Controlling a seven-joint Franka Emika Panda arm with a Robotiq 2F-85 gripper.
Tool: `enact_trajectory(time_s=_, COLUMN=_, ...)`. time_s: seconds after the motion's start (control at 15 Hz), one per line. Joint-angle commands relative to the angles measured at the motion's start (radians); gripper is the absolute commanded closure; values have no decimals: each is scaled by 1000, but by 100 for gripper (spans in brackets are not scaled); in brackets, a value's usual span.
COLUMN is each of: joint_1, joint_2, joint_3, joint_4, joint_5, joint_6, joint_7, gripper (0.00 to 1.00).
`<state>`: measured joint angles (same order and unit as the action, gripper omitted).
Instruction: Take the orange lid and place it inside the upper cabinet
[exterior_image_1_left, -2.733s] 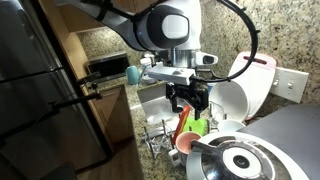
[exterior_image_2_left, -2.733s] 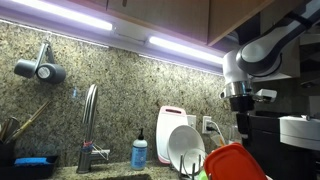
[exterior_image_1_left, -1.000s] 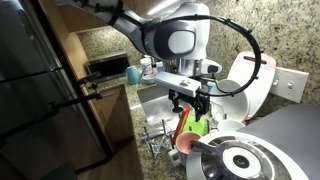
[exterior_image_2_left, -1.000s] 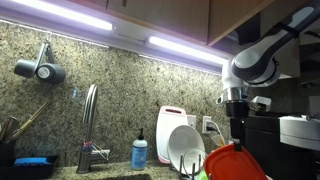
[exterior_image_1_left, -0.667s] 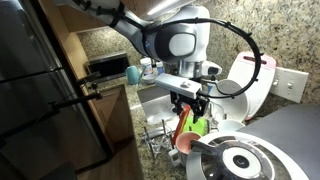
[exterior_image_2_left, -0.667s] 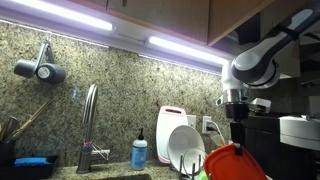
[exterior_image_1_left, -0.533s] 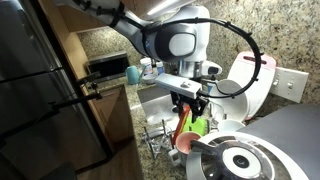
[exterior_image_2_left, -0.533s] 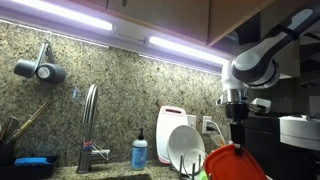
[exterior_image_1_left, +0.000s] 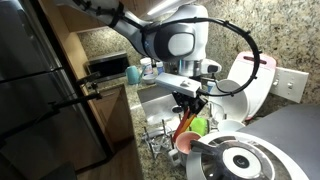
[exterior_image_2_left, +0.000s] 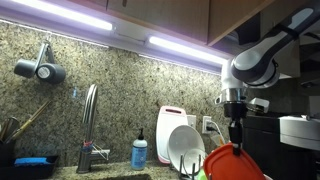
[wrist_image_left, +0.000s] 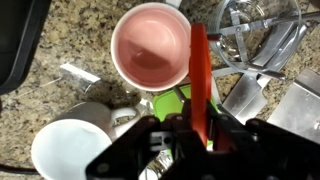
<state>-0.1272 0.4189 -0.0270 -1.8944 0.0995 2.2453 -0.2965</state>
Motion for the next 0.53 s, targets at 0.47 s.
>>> enact_trajectory(time_s=0.47, joint_1=-1, joint_2=-45, joint_3=0, joint_4=-2, joint_5=2, joint_6=10, joint_7=74, gripper=86)
